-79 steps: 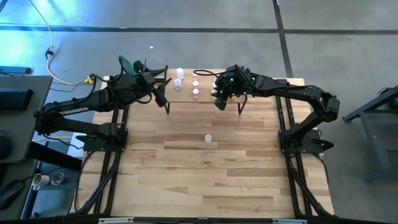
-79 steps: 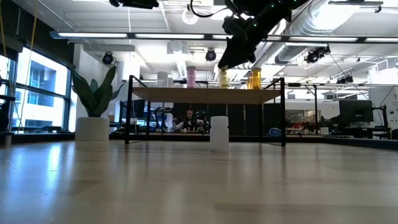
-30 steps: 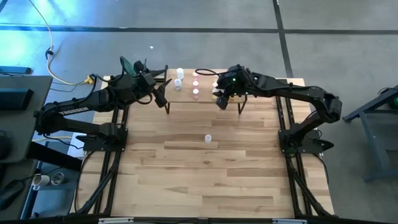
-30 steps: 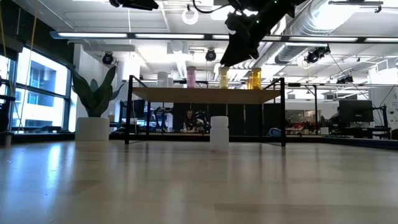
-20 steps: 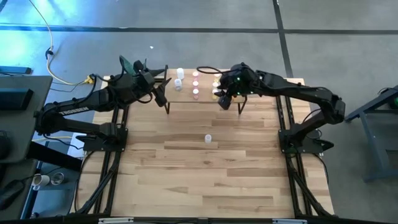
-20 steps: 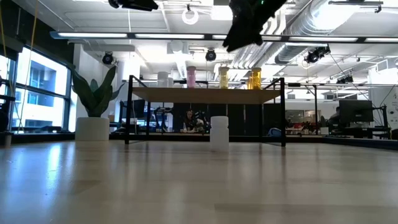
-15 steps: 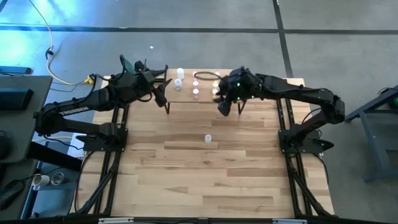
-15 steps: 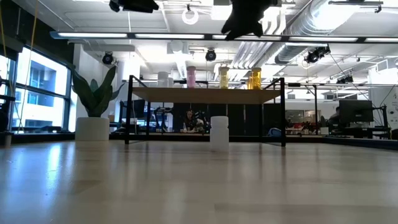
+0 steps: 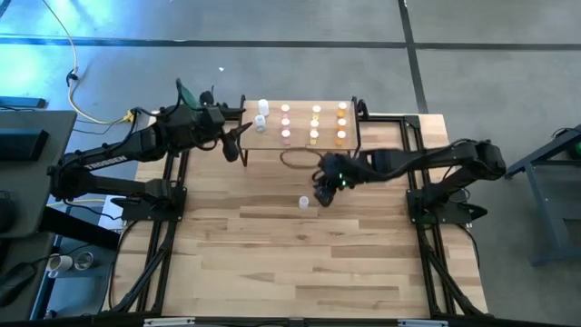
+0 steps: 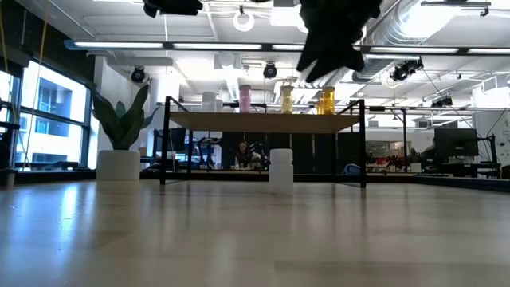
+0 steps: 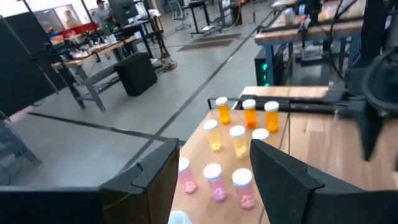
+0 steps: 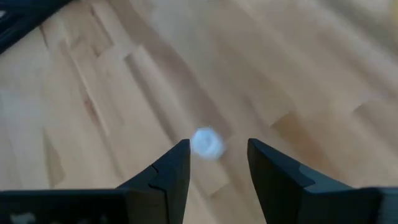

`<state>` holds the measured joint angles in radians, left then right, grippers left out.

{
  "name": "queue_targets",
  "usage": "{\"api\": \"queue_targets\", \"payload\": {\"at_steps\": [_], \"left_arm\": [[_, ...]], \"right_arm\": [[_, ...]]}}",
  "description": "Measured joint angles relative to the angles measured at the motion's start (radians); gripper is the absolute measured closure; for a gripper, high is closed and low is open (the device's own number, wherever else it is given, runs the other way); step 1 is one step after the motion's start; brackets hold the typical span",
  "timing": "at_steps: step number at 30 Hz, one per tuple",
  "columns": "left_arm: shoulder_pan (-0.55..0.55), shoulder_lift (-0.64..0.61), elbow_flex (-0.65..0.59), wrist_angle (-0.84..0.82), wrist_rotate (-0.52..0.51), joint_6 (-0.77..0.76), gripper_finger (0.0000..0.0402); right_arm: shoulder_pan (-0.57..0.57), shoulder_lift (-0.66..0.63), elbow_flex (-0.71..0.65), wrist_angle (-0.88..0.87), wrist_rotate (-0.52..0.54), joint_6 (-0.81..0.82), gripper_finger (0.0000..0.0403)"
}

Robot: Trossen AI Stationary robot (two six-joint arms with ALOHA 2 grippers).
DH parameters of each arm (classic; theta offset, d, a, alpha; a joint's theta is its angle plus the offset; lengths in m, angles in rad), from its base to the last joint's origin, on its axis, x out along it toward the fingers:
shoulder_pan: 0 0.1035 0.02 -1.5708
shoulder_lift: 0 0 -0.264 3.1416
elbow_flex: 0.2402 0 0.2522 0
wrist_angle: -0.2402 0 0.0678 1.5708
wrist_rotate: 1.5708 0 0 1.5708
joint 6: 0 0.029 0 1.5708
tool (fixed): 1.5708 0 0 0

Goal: Pick and place medicine bottles onto shelf by color
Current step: Put the white pill bottle aligned with the other white pill bottles on the shelf

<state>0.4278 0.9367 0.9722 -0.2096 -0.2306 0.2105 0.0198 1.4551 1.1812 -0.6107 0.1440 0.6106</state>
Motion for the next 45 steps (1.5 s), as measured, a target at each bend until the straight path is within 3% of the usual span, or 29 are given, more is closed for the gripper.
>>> {"api": "queue_targets", "payload": {"at_steps": [8,18,25,36,41,45], "left_arm": [[0.000,0.000,0.000,-0.012,-0.011,0.010,0.0213],[0.000,0.000,0.000,-0.023,-0.013,0.010,0.0213],[0.000,0.000,0.000,-0.052,-0.014,0.009,0.0213],[-0.001,0.000,0.000,-0.142,-0.012,-0.171,0.0213],[-0.001,0.001,0.000,-0.146,0.021,-0.206,0.0213],[-0.002,0.001,0.000,-0.146,0.023,-0.208,0.0213]], "right_arm": [[0.136,0.001,-0.180,0.190,0.017,0.245,0.0251],[0.302,0.001,-0.347,0.337,0.243,0.517,0.0251],[0.330,0.006,-0.405,0.342,0.272,0.601,0.0251],[0.273,0.006,-0.440,0.374,0.220,0.368,0.0217],[0.251,0.009,-0.441,0.444,0.237,0.183,0.0198],[0.248,0.041,-0.507,0.611,0.258,0.082,0.0196]]}}
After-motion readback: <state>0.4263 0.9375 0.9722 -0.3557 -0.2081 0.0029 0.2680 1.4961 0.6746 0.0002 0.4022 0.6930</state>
